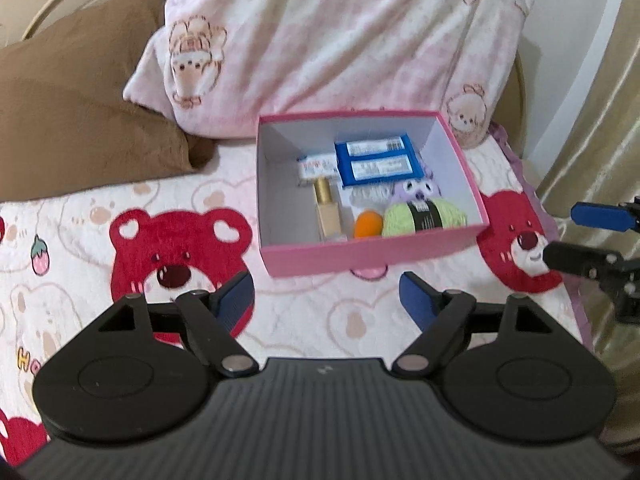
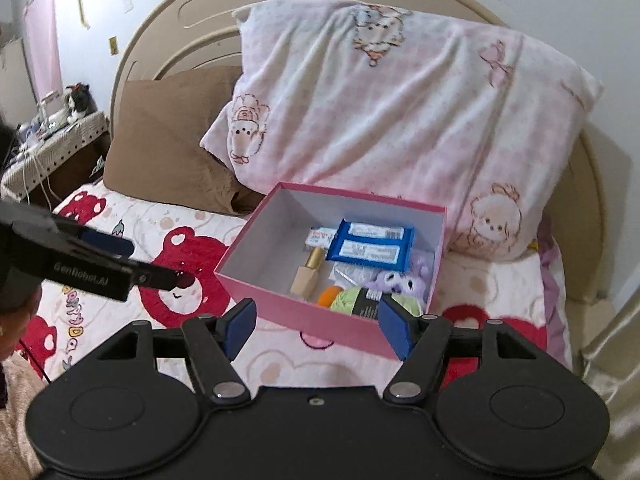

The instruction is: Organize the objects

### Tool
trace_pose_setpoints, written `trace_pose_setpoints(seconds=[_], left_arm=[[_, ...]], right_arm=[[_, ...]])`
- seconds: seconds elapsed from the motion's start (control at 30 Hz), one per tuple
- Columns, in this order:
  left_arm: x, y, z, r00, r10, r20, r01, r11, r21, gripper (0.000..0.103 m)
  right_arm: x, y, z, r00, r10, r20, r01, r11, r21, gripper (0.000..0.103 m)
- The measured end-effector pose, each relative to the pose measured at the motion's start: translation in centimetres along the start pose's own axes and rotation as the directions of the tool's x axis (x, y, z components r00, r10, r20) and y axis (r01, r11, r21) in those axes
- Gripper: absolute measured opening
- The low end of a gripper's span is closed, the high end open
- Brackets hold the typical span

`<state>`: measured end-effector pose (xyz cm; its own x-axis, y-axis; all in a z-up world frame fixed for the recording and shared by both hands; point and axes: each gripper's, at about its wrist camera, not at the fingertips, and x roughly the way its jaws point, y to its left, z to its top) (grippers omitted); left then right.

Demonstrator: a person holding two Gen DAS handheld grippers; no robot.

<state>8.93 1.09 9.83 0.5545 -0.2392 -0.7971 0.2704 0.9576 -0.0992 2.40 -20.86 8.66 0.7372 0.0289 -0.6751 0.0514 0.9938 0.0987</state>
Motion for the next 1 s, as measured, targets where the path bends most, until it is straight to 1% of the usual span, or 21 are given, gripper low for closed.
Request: trace_pose_setpoints(seconds=[0.2, 0.33, 0.4, 0.57, 0.73, 0.83, 1.0], left_arm=[[0.1, 0.0, -2.4, 1.0, -0.011, -0.02, 0.011, 1.0, -0.014, 0.08], [0.4, 0.0, -3.2, 1.0, -0.004, -0.023, 0.003, 1.0, -0.025, 0.08], [0.7, 0.0, -3.6, 0.999, -0.019, -0.035, 0.017, 0.999, -0.033, 0.08], [1.0, -0.1, -4.2, 0.998, -0.041, -0.054, 0.039, 0.998, -0.041, 0.08], [0.7, -0.4, -4.5, 0.997, -0.061, -0.052, 0.059, 0.998, -0.036, 0.081], [0.8, -0.5, -4.6, 0.996, -0.065, -0.056, 0.063, 0.997, -0.034, 0.081], [0.9, -0.6, -4.7, 0.997, -0.056, -0.059, 0.054, 0.998, -0.037, 0.082]], right_arm=[[0.3, -0.7, -2.0, 0.999, -0.036, -0.037, 0.038, 0.997, 0.06, 0.073], [0.8, -1.0, -3.0, 0.997, -0.049, -0.052, 0.053, 0.994, 0.092, 0.073], [0.9, -1.0, -3.4, 0.997, -0.057, -0.06, 0.063, 0.993, 0.102, 0.073], [1.5, -1.2, -4.0, 0.995, -0.069, -0.072, 0.077, 0.991, 0.112, 0.074], [1.8, -1.5, -4.6, 0.992, -0.084, -0.09, 0.096, 0.986, 0.134, 0.074], [1.8, -1.5, -4.8, 0.992, -0.083, -0.095, 0.097, 0.985, 0.146, 0.074], [1.6, -0.8, -4.8, 0.99, -0.104, -0.096, 0.115, 0.985, 0.127, 0.076]])
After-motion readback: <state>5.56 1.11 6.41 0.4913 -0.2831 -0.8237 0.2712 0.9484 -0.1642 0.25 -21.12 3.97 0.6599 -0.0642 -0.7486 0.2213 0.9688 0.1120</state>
